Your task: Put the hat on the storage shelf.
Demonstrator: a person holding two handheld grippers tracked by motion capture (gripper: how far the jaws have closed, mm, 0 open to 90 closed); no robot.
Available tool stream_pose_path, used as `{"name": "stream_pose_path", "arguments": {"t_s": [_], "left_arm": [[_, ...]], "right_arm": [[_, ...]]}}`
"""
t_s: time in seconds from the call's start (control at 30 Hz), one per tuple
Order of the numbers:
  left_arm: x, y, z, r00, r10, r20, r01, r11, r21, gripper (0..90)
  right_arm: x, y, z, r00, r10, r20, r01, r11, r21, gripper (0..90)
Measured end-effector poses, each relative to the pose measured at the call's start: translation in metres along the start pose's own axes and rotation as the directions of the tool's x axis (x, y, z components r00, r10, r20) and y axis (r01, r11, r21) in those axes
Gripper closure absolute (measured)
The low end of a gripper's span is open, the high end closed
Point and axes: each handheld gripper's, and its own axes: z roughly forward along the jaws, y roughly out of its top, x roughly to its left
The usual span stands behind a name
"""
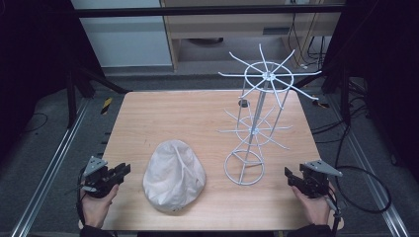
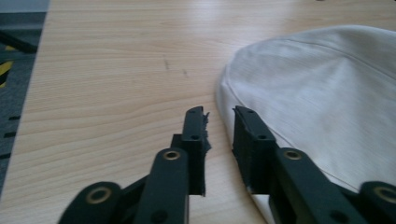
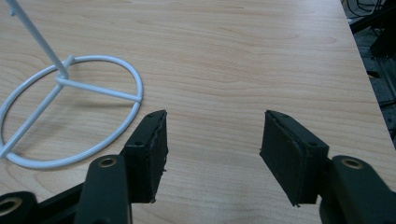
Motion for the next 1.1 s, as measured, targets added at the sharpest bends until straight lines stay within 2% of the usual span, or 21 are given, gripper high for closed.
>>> {"name": "stream_pose_path", "arguments": {"t_s": [0.03,0.07,0.1,0.13,0.23,0.27,0.3,0.33,0.37,0.5,0.57,0.6,0.63,0.73,0.77,0.87,0.97,1.1], "left_arm": [[-0.006,-0.003,-0.004,0.9992,0.033,0.024,-0.033,0.9994,0.011,80.5],[-0.006,-0.003,-0.004,0.9992,0.033,0.024,-0.033,0.9994,0.011,82.6],[-0.009,-0.004,-0.006,0.9982,0.046,0.039,-0.047,0.9987,0.019,82.6],[-0.013,-0.007,-0.011,0.9957,0.066,0.065,-0.067,0.9975,0.023,86.2],[-0.018,-0.009,-0.014,0.9928,0.079,0.09,-0.082,0.9963,0.027,88.7],[-0.022,-0.01,-0.015,0.9885,0.094,0.118,-0.099,0.9944,0.037,89.7],[-0.022,-0.01,-0.015,0.9885,0.094,0.118,-0.099,0.9944,0.037,89.8],[-0.028,-0.011,-0.015,0.983,0.117,0.141,-0.124,0.9912,0.046,89.9],[-0.028,-0.011,-0.015,0.983,0.117,0.141,-0.124,0.9912,0.046,89.9],[-0.038,-0.011,-0.012,0.9681,0.169,0.185,-0.185,0.98,0.072,90.0],[-0.042,-0.012,-0.009,0.9625,0.182,0.201,-0.203,0.9751,0.089,90.0],[-0.046,-0.014,-0.006,0.9542,0.199,0.224,-0.227,0.968,0.108,90.0],[-0.046,-0.014,-0.006,0.9542,0.199,0.224,-0.227,0.968,0.108,90.0],[-0.052,-0.015,-0.004,0.9425,0.218,0.254,-0.255,0.9587,0.126,90.0],[-0.055,-0.016,-0.003,0.9417,0.215,0.258,-0.255,0.9577,0.133,90.0],[-0.06,-0.018,0.0,0.9324,0.23,0.279,-0.28,0.9478,0.153,90.0],[-0.066,-0.019,0.002,0.9239,0.238,0.3,-0.296,0.941,0.165,90.0],[-0.07,-0.02,0.004,0.9198,0.233,0.315,-0.297,0.9398,0.169,90.0]], "right_arm": [[-0.001,-0.001,-0.001,1.0,-0.002,-0.002,0.002,1.0,0.0,43.5],[-0.001,-0.001,-0.001,1.0,-0.002,-0.002,0.002,1.0,0.0,43.5],[-0.001,0.0,-0.001,1.0,-0.002,-0.005,0.002,1.0,0.001,44.2],[-0.001,0.0,-0.001,1.0,-0.005,-0.008,0.005,1.0,0.003,45.4],[0.0,0.0,-0.001,0.9999,-0.006,-0.012,0.006,1.0,0.01,46.7],[0.001,0.0,-0.001,0.9998,-0.006,-0.017,0.006,1.0,0.012,47.8],[0.001,0.0,-0.001,0.9998,-0.006,-0.017,0.006,1.0,0.012,47.8],[0.002,0.0,-0.001,0.9998,-0.008,-0.019,0.008,1.0,0.014,49.2],[0.002,0.0,-0.001,0.9998,-0.008,-0.019,0.008,1.0,0.014,49.2],[0.003,0.0,-0.001,0.9997,-0.013,-0.022,0.014,1.0,0.023,51.5],[0.003,0.0,0.0,0.9996,-0.017,-0.024,0.017,1.0,0.025,51.8],[0.004,0.0,0.0,0.9994,-0.018,-0.028,0.019,0.999,0.028,52.3],[0.004,0.0,0.0,0.9994,-0.018,-0.028,0.019,0.999,0.028,52.3],[0.004,0.0,0.002,0.9994,-0.012,-0.033,0.013,0.999,0.036,52.4],[0.004,0.0,0.002,0.9994,-0.012,-0.033,0.013,0.999,0.036,52.4],[0.004,-0.001,0.002,0.9991,-0.025,-0.033,0.026,0.999,0.034,52.4],[0.004,-0.001,0.003,0.9991,-0.023,-0.036,0.024,0.999,0.037,52.8],[0.004,-0.001,0.004,0.9989,-0.02,-0.042,0.022,0.999,0.043,53.0]]}}
